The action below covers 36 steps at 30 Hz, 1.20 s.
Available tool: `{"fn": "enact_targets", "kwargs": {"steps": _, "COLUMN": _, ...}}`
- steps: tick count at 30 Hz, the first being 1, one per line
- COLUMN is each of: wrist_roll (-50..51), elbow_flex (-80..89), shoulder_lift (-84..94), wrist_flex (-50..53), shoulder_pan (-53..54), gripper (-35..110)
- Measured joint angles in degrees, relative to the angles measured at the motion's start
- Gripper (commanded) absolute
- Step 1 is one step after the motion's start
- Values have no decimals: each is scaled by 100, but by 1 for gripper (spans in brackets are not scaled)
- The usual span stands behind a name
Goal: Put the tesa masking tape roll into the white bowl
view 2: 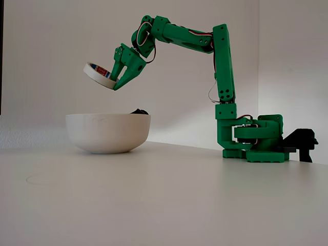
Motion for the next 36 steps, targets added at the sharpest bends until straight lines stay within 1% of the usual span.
{"fn": "enact_targets", "kwargs": {"steps": 5, "wrist_roll": -53, "elbow_flex": 0, "shoulder_lift": -721, "wrist_flex": -299, "shoulder_pan": 193, "gripper": -8}}
{"fn": "enact_targets", "kwargs": {"steps": 15, "wrist_roll": -70, "elbow_flex": 0, "shoulder_lift": -1881, "wrist_flex": -914, "shoulder_pan": -88, "gripper": -8}}
{"fn": "enact_targets", "kwargs": {"steps": 19, "wrist_roll": -88, "elbow_flex": 0, "shoulder_lift": -2101, "wrist_flex": -993, "shoulder_pan": -193, "gripper": -8}}
{"fn": "enact_targets", "kwargs": {"steps": 20, "wrist_roll": -88, "elbow_flex": 0, "shoulder_lift": -2101, "wrist_flex": -993, "shoulder_pan": -193, "gripper": -6}}
{"fn": "enact_targets", "kwargs": {"steps": 22, "wrist_roll": -88, "elbow_flex": 0, "shoulder_lift": -2101, "wrist_flex": -993, "shoulder_pan": -176, "gripper": 5}}
{"fn": "enact_targets", "kwargs": {"steps": 23, "wrist_roll": -53, "elbow_flex": 0, "shoulder_lift": -2101, "wrist_flex": -993, "shoulder_pan": -167, "gripper": 8}}
{"fn": "enact_targets", "kwargs": {"steps": 29, "wrist_roll": 0, "elbow_flex": 0, "shoulder_lift": -2101, "wrist_flex": -967, "shoulder_pan": -176, "gripper": 12}}
{"fn": "enact_targets", "kwargs": {"steps": 31, "wrist_roll": 0, "elbow_flex": 0, "shoulder_lift": -2101, "wrist_flex": -967, "shoulder_pan": -185, "gripper": 11}}
{"fn": "enact_targets", "kwargs": {"steps": 33, "wrist_roll": 26, "elbow_flex": 0, "shoulder_lift": -2101, "wrist_flex": -967, "shoulder_pan": -141, "gripper": 6}}
{"fn": "enact_targets", "kwargs": {"steps": 35, "wrist_roll": 79, "elbow_flex": 0, "shoulder_lift": -2101, "wrist_flex": -967, "shoulder_pan": -114, "gripper": -8}}
{"fn": "enact_targets", "kwargs": {"steps": 36, "wrist_roll": 88, "elbow_flex": 0, "shoulder_lift": -2101, "wrist_flex": -993, "shoulder_pan": -114, "gripper": -8}}
